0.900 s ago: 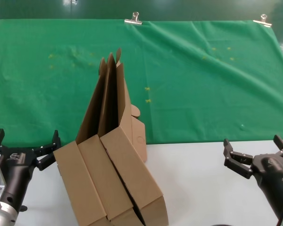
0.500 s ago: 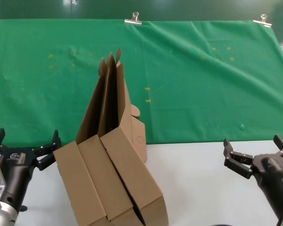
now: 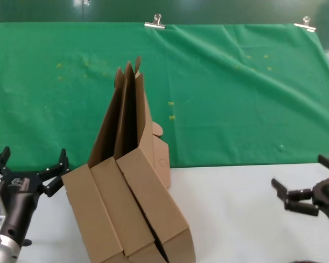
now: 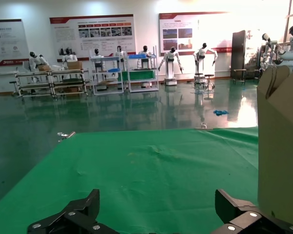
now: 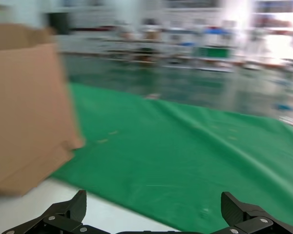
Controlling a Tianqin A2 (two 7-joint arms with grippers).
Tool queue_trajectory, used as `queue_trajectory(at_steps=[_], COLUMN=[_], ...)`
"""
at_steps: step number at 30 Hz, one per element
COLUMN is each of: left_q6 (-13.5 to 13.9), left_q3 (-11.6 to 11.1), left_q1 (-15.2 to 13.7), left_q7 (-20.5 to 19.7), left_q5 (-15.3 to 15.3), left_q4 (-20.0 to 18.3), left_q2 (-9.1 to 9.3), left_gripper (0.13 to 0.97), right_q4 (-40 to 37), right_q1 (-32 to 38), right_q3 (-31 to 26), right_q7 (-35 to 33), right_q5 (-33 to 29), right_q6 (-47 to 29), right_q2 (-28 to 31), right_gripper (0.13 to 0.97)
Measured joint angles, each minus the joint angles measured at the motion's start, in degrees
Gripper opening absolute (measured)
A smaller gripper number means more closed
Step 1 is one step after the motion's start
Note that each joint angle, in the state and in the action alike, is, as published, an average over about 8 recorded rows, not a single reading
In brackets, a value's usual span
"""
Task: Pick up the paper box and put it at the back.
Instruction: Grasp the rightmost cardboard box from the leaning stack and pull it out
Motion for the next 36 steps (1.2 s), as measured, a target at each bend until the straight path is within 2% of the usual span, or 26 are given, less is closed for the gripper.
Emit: queue_trajectory(at_steps=[3,8,11,12,14,19,26,29,36], left_q6=[0.0,0.0,0.0,0.0,0.0,0.0,0.0,0.0,0.0], left_q3=[0.0,0.0,0.0,0.0,0.0,0.0,0.0,0.0,0.0], left_q1=[0.0,0.0,0.0,0.0,0.0,0.0,0.0,0.0,0.0], left_q7=[0.0,0.0,0.0,0.0,0.0,0.0,0.0,0.0,0.0], left_q5=[0.0,0.0,0.0,0.0,0.0,0.0,0.0,0.0,0.0], left_q4=[0.0,0.0,0.0,0.0,0.0,0.0,0.0,0.0,0.0], left_q2=[0.00,0.00,0.00,0.00,0.00,0.00,0.00,0.00,0.00], left_gripper=[0.868,0.777,0.722,0.722,0.670,0.541,0.402,0.335,0.249], right_q4=[-5.6,-12.3,-15.0,-15.8,-17.3,-21.2,-27.8,-32.1,-46.7], right_q1=[3.3,8.5,11.3,12.1,13.5,16.4,21.4,23.9,31.1], right_q3=[-4.4,-16.2,-23.2,-24.9,-27.3,-27.9,-26.2,-25.3,-23.0], right_q7=[-7.4,-14.1,-15.1,-15.1,-14.9,-13.8,-14.2,-16.4,-24.8], right_q5=[7.0,17.2,19.6,19.6,18.9,14.2,7.4,5.0,0.2], right_q6=[-8.5,-22.0,-30.1,-32.7,-37.7,-47.2,-54.6,-56.9,-60.3], right_q2=[5.0,12.8,15.7,16.2,16.2,12.8,6.4,3.6,-3.3], right_gripper=[0.966,0.966,0.966,0.966,0.966,0.965,0.959,0.943,0.896])
